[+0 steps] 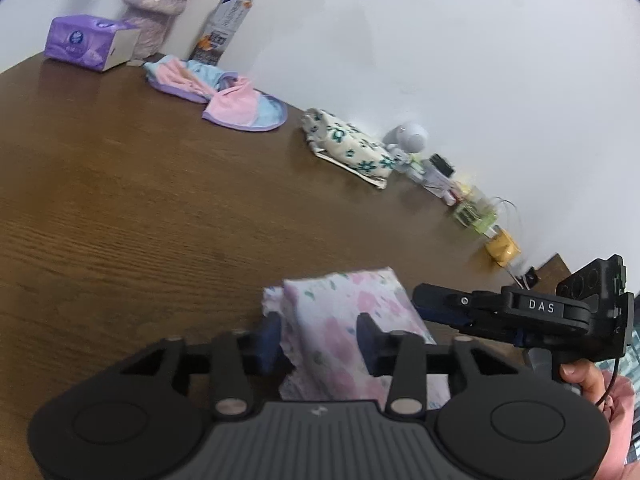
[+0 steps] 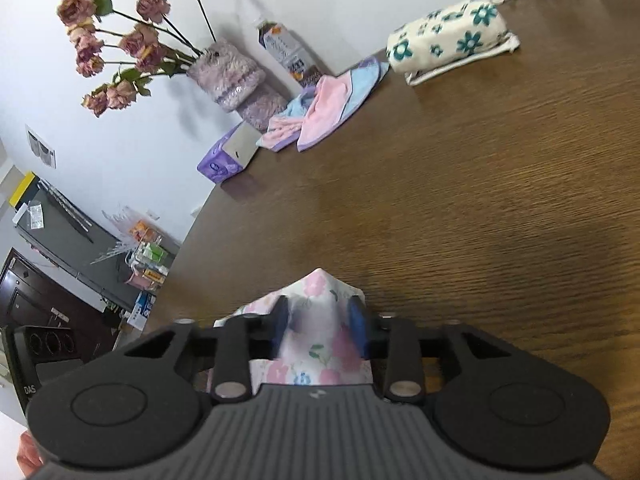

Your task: Fold clothes

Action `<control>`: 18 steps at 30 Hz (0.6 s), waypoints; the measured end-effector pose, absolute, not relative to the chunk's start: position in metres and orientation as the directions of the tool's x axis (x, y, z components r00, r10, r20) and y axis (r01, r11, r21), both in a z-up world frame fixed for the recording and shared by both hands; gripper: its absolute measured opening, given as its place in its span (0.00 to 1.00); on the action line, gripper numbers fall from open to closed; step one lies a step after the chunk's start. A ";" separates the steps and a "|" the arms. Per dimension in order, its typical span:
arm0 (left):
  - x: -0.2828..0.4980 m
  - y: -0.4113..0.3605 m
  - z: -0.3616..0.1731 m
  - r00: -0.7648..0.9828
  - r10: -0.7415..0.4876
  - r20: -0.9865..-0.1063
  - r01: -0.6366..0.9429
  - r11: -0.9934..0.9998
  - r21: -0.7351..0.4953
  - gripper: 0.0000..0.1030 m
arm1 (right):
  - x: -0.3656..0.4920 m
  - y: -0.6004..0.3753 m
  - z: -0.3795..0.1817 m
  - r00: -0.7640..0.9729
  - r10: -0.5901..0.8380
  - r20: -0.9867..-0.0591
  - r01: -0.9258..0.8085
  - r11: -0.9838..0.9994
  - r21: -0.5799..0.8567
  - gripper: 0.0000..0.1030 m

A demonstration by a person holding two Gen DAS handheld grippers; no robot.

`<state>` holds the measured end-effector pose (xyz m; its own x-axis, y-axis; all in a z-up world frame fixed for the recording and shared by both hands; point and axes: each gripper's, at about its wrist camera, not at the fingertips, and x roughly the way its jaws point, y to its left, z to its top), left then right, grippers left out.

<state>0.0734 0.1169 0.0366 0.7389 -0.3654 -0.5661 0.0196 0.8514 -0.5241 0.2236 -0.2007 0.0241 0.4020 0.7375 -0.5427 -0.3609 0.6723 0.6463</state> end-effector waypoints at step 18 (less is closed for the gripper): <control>0.023 0.064 0.030 0.631 -0.461 -0.625 0.146 0.861 -0.488 0.35 | 0.134 -0.231 0.024 0.387 0.686 -0.617 -0.422 0.726 0.543 0.44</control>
<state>0.0230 0.0641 0.0304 0.6306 -0.4606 -0.6246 0.1457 0.8608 -0.4877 0.1336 -0.2307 0.0236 0.3865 0.6855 -0.6170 -0.4220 0.7263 0.5426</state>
